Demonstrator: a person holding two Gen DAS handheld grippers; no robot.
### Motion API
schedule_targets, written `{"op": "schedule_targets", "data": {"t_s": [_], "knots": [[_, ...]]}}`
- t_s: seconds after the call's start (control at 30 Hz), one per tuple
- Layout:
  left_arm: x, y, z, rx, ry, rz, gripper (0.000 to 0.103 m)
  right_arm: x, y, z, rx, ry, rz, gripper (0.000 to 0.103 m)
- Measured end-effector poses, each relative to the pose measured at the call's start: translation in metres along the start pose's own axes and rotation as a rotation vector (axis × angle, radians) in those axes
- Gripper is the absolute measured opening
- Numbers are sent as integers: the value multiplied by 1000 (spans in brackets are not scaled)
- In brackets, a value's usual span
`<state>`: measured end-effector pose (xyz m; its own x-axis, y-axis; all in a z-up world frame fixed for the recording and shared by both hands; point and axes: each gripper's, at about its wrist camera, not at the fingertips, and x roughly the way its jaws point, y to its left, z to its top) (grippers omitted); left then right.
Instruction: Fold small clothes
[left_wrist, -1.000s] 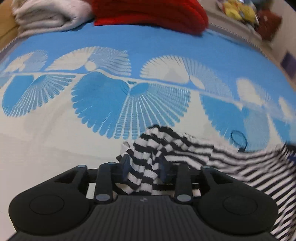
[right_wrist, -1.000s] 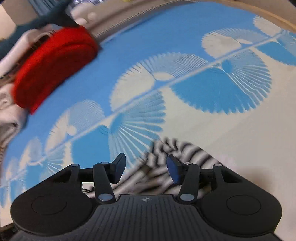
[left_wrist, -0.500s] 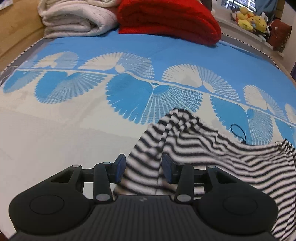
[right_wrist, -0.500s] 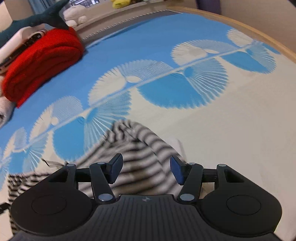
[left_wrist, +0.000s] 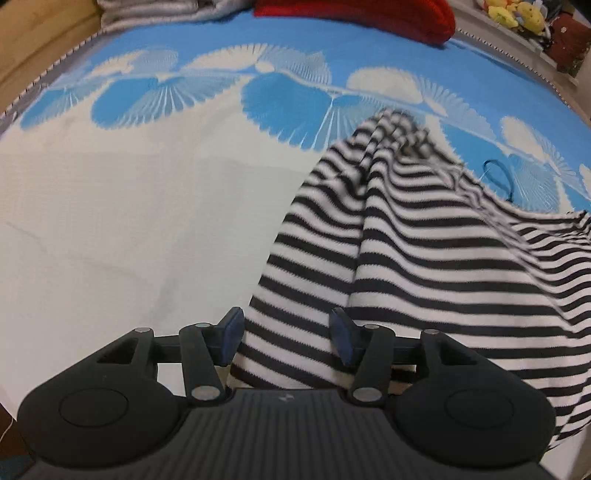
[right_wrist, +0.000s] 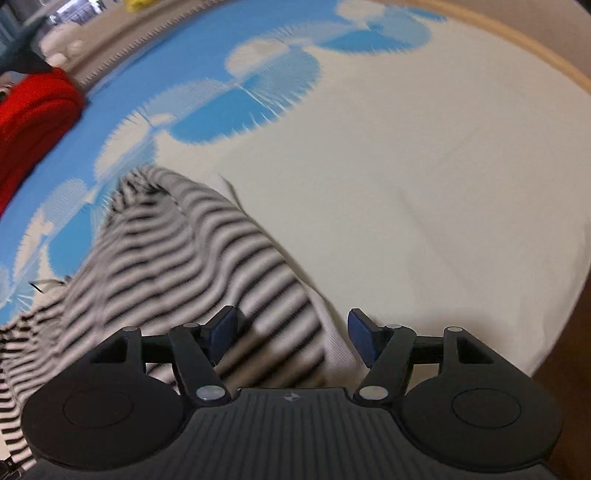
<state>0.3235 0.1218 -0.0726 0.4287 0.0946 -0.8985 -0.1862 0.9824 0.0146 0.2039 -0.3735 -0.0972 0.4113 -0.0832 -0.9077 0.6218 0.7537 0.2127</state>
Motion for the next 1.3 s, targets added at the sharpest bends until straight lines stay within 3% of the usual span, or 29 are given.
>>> {"op": "schedule_targets", "data": {"t_s": [0.13, 0.17, 0.2, 0.23, 0.27, 0.33, 0.37, 0.47, 0.53, 0.63, 0.67, 0.77, 0.83, 0.9, 1.0, 1.07, 1.17, 1.3], "knots": [[16, 0, -4, 13, 43, -1, 52, 10, -6, -6, 0, 37, -20, 67], [19, 0, -4, 18, 46, -13, 38, 11, -4, -6, -14, 38, -17, 60], [20, 0, -4, 25, 49, -30, 25, 11, -2, -5, -28, 37, -7, 38], [19, 1, -3, 24, 49, -42, 5, 12, 0, -4, -37, 38, 15, 30], [14, 2, -1, 20, 19, -10, 2, 11, 3, -2, -43, 36, 24, 17], [-1, 0, 2, 68, -94, 113, 2, 6, 5, 1, -48, 16, 44, 13], [-6, 1, 4, 72, -119, 121, 2, 1, 4, 4, -36, -8, 47, 12], [7, 10, 5, 39, -22, 74, 3, -14, 2, 8, -29, -76, 42, 12], [19, 17, 3, 5, 56, 75, 8, -4, 0, 7, -33, -27, 14, 13], [8, 18, 8, 26, 6, 121, 13, 11, -7, 3, -10, 33, -42, 22], [-3, 17, 11, 29, -40, 124, 16, 8, -8, 4, -2, 17, -57, 30], [-30, 10, 15, 54, -153, 84, 22, -16, -1, 8, -12, -102, -82, 35], [-38, 4, 16, 69, -186, 38, 23, -35, 5, 8, -67, -204, -60, 43], [-39, -4, 17, 86, -190, -9, 23, -47, 12, 5, -109, -257, -7, 44], [-30, -20, 11, 130, -152, -54, 25, -42, 23, 3, -159, -219, 51, 44], [-16, -27, 5, 146, -84, -101, 34, -26, 23, -1, -175, -138, 39, 45], [15, -26, -4, 119, 39, -135, 35, 12, 16, -10, -163, 37, -24, 46], [16, -27, -6, 133, 40, -96, 35, 12, 13, -6, -139, 34, -30, 48]]}}
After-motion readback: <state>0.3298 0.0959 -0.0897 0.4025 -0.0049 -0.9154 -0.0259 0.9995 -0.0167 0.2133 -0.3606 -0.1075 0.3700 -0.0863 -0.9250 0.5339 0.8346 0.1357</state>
